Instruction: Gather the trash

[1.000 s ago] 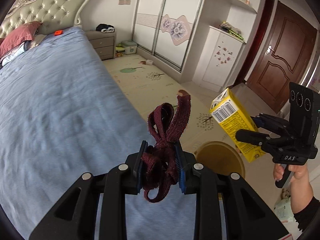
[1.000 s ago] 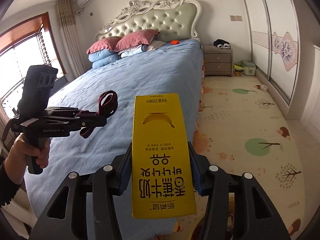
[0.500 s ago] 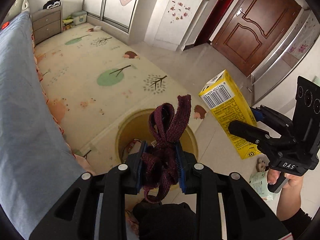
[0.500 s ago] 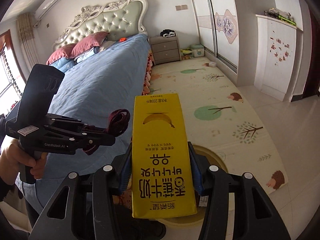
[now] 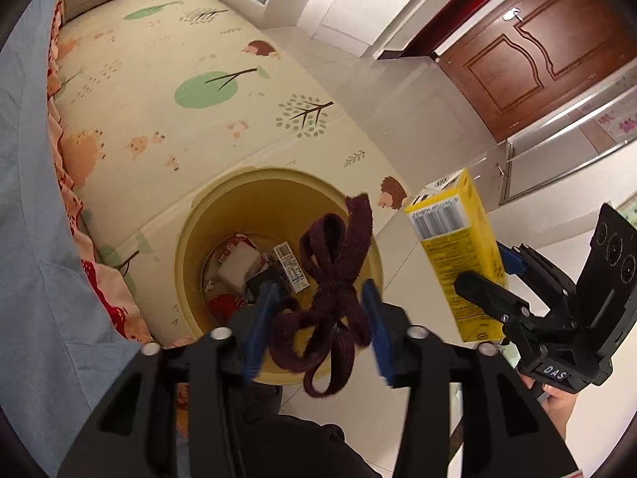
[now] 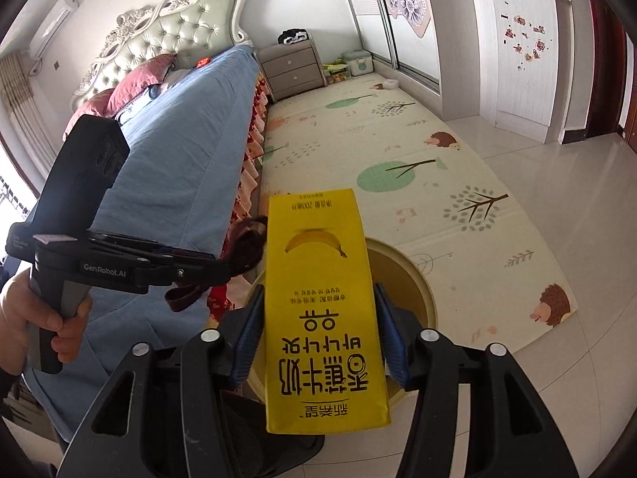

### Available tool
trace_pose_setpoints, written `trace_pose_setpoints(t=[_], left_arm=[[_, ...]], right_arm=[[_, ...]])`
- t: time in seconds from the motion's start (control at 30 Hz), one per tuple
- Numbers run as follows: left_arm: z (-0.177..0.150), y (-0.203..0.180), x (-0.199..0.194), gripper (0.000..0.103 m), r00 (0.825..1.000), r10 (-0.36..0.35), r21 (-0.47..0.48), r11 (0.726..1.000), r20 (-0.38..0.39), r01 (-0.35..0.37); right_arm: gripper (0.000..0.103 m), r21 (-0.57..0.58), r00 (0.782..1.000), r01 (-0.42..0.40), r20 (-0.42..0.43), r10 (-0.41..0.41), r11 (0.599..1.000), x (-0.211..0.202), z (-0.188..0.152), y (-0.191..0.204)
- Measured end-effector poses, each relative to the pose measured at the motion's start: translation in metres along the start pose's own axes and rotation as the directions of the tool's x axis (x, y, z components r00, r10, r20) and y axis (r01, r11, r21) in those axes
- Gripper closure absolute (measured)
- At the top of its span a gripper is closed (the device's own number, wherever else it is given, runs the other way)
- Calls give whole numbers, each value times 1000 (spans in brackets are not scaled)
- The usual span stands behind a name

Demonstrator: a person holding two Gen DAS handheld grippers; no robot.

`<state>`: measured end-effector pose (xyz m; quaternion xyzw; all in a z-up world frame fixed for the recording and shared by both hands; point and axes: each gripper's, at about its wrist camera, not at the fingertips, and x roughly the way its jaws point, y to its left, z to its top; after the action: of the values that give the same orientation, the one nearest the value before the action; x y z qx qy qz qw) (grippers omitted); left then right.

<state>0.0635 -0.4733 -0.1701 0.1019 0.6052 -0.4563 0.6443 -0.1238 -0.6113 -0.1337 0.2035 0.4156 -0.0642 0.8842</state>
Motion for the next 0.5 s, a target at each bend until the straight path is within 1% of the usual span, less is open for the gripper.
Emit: trace_pose_setpoints(t=[0.03,0.07,0.1,0.17,0.3,0.4,0.5], left_arm=[[0,5,2,27,1000,5,-26,1000,-6,-5],[0,10,4,23,1000,19,-46,999,-11,-19],[0,13,5,22,999,35,-58,998,-15,-36],[-1,17,7,21,998,51,-66,996,-26,-53],[-3,18,6,20,996,91,-55,994,-22,-92],[-3,16,0,20,994,113,-43,993,12,-112],[-3,10,-13,18,989,132,-38,991,64,-130]], right_arm=[[33,1,1000,6,4,-6,1000,2,-1,-1],[24,5,1000,7,6,-7,1000,4,-2,-2],[23,10,1000,2,8,-2,1000,6,-2,-4],[23,25,1000,-9,5,8,1000,10,-3,-6],[23,45,1000,-10,-13,11,999,16,-5,-3],[23,31,1000,9,-21,-8,999,16,-6,3],[22,-7,999,46,-21,-47,999,11,-9,12]])
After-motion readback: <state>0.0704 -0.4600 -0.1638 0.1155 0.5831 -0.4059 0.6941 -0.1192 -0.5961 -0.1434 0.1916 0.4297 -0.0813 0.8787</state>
